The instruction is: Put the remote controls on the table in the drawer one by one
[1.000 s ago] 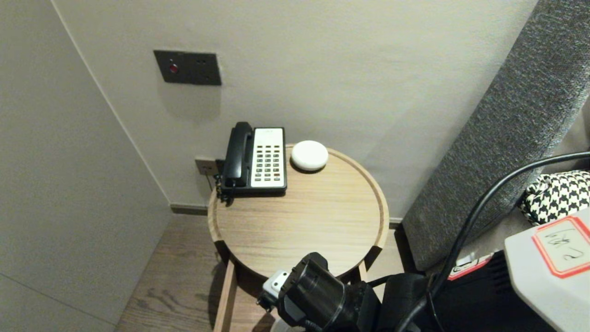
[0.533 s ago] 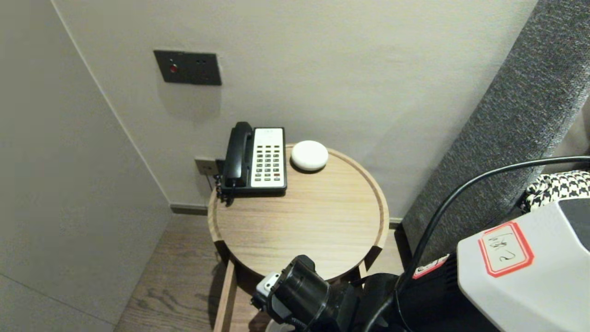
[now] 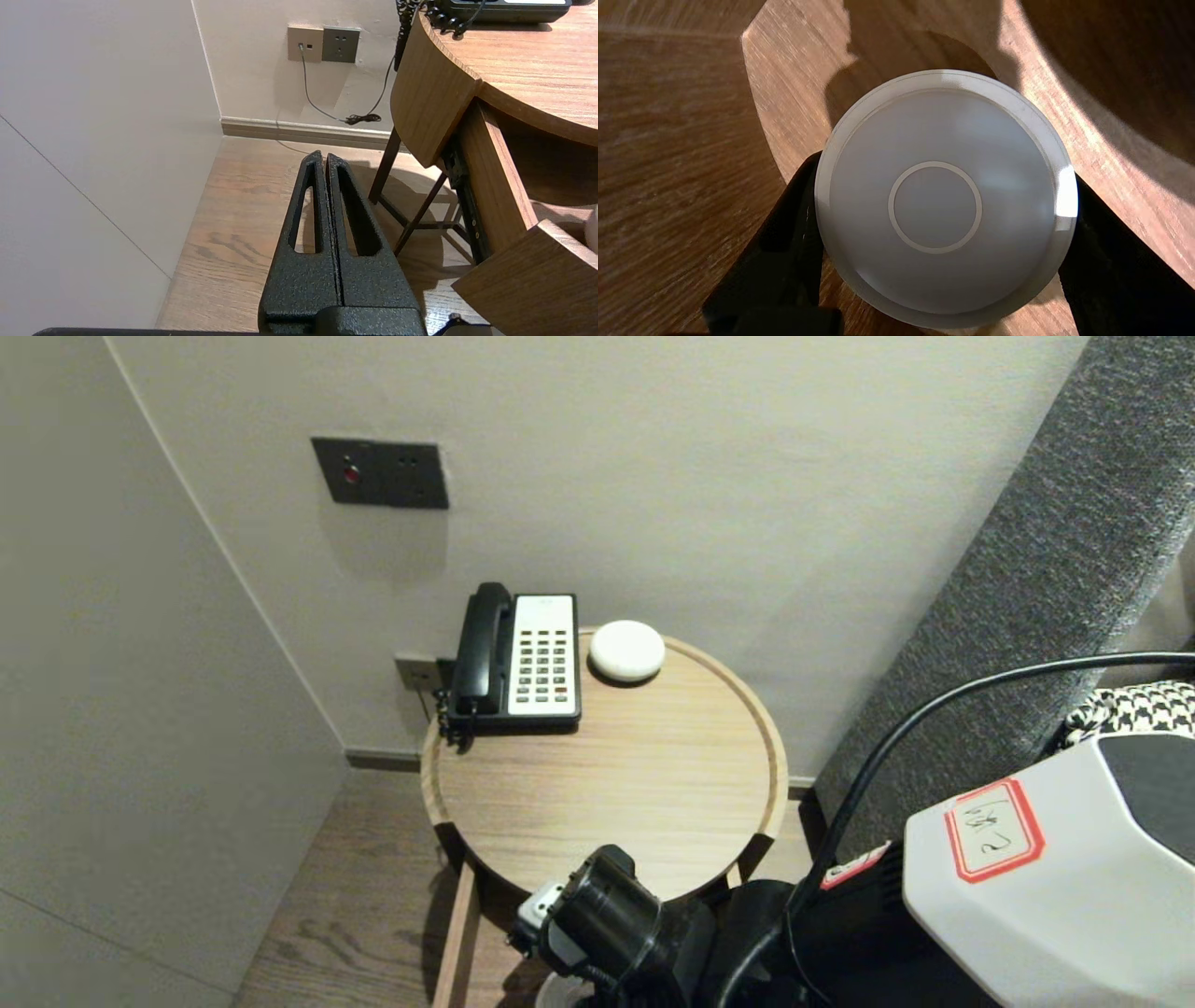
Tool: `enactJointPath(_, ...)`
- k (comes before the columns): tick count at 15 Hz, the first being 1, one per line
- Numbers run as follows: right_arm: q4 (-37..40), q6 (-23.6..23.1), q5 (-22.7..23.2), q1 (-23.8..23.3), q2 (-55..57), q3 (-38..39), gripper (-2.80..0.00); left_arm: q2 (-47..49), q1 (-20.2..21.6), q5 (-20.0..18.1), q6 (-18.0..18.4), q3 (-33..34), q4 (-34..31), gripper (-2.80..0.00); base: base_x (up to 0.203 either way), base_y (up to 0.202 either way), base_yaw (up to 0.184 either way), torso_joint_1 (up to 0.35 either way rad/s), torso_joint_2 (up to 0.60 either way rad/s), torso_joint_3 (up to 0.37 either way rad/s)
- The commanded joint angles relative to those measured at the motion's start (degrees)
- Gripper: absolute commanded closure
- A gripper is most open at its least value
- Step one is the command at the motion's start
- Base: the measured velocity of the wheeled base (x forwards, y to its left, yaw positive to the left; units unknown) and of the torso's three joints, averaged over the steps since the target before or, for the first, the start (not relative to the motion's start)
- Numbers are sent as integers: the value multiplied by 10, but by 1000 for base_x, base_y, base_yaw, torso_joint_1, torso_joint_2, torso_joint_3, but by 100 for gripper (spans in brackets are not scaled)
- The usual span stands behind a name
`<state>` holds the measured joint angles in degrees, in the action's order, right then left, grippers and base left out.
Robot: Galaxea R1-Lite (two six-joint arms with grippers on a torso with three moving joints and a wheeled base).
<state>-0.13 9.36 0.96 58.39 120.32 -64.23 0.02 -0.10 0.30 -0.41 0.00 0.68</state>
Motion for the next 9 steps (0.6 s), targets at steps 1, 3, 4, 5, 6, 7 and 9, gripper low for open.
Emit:
enactJointPath(1, 1, 3, 2, -7, 12, -8, 0, 0, 0, 0, 0, 0, 0, 0, 0, 0, 0, 0, 0, 0)
enactJointPath(3, 1, 3, 8, -8, 14, -12, 0, 0, 0, 0, 0, 0, 0, 0, 0, 0, 0, 0, 0, 0)
enactJointPath(4, 2, 5, 15, -10, 17, -17, 0, 0, 0, 0, -1, 0, 0, 0, 0, 0, 0, 0, 0, 0)
enactJointPath(5, 4, 7, 23, -12, 20, -21, 0, 0, 0, 0, 0, 0, 0, 0, 0, 0, 0, 0, 0, 0)
enactJointPath(6, 9, 7, 25, -12, 22, -26, 0, 0, 0, 0, 0, 0, 0, 0, 0, 0, 0, 0, 0, 0)
enactJointPath(7, 12, 7, 26, -12, 23, -28, 0, 0, 0, 0, 0, 0, 0, 0, 0, 0, 0, 0, 0, 0)
enactJointPath(9, 14, 7, 26, -12, 22, -24, 0, 0, 0, 0, 0, 0, 0, 0, 0, 0, 0, 0, 0, 0)
